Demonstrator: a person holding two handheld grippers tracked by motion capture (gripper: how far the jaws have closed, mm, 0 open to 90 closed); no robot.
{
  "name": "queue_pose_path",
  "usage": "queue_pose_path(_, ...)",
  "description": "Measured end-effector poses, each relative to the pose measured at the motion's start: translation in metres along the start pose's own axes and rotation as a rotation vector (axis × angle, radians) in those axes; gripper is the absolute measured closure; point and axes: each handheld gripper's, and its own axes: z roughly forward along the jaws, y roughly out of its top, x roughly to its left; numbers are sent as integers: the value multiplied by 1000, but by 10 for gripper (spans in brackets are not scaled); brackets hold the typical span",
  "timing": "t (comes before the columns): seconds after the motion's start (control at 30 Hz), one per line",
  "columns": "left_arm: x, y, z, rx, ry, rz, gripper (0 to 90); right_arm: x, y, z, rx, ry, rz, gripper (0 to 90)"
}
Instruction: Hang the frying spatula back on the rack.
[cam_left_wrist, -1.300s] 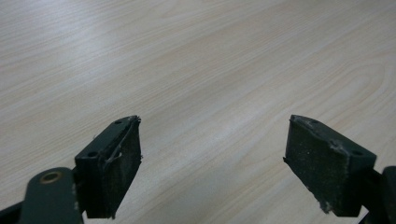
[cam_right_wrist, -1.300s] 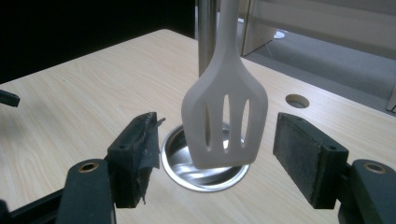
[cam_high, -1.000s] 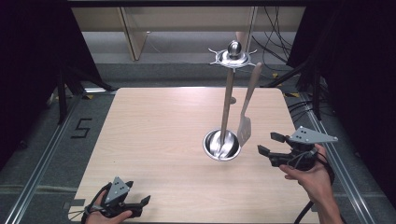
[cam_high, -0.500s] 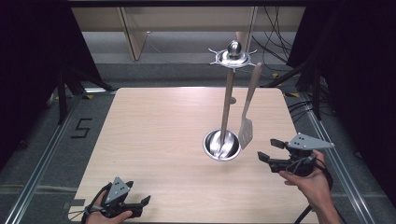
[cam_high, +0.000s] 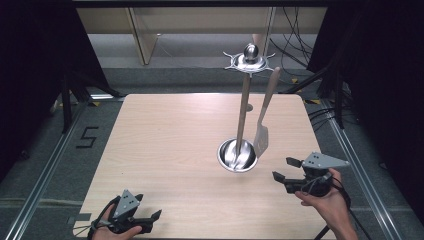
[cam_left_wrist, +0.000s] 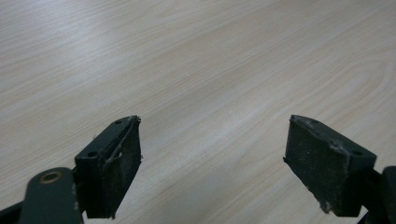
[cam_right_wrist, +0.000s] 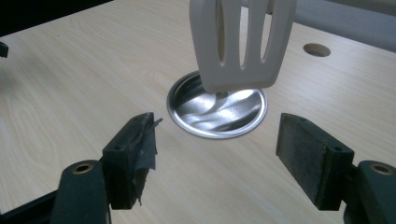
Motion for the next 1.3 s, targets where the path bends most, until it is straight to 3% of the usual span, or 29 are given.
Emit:
queue_pose_path(0.07,2,0,1,-10,7,22,177,0,-4,1,-1,-3,-17,296)
queue_pose_path(0.13,1,1,0,-4,2,19,177,-1,-8,2,-3,-5,-33,295)
queue_pose_path(0.2,2,1,-1,6,5,39,177,2,-13,2,13,-8,-3,296)
queue_pose_path(0.27,1,0,-1,8,1,20,177,2,-19,2,28,-14,-10,296)
queue_pose_path(0.33,3,1,-1,7,7,49,177,1,-23,2,38,-21,-25,296)
queue_pose_path(0.47,2,1,-1,3,10,36,177,1,-32,1,47,-28,2,296)
queue_pose_path(0.63,2,1,-1,3,10,48,177,4,-41,0,58,-25,24,296)
queue_pose_path(0.67,2,1,-1,4,10,44,177,3,-42,1,47,-27,1,296)
queue_pose_path(0.77,1,1,-1,4,9,36,177,4,-46,2,58,-13,5,296)
queue_pose_path(0.8,2,1,-1,4,9,44,177,8,-50,1,62,-21,37,295)
queue_pose_path(0.83,2,1,-1,4,9,44,177,8,-50,1,62,-21,37,295)
queue_pose_path(0.87,0,1,-1,4,5,24,177,8,-53,3,63,-19,16,296)
queue_pose_path(0.93,-1,0,0,1,4,14,177,11,-56,3,68,-4,49,295)
queue_pose_path(0.97,-1,0,0,1,4,14,177,11,-56,3,68,-4,49,295)
queue_pose_path(1.0,0,1,0,0,5,19,177,9,-57,3,68,-17,10,295)
queue_pose_path(1.03,0,1,0,3,2,20,177,11,-58,3,77,-16,26,295)
queue_pose_path(1.07,0,1,-1,5,2,20,177,10,-60,5,75,-17,-1,295)
queue_pose_path(1.3,0,0,0,4,3,17,177,14,-64,4,95,-10,28,295)
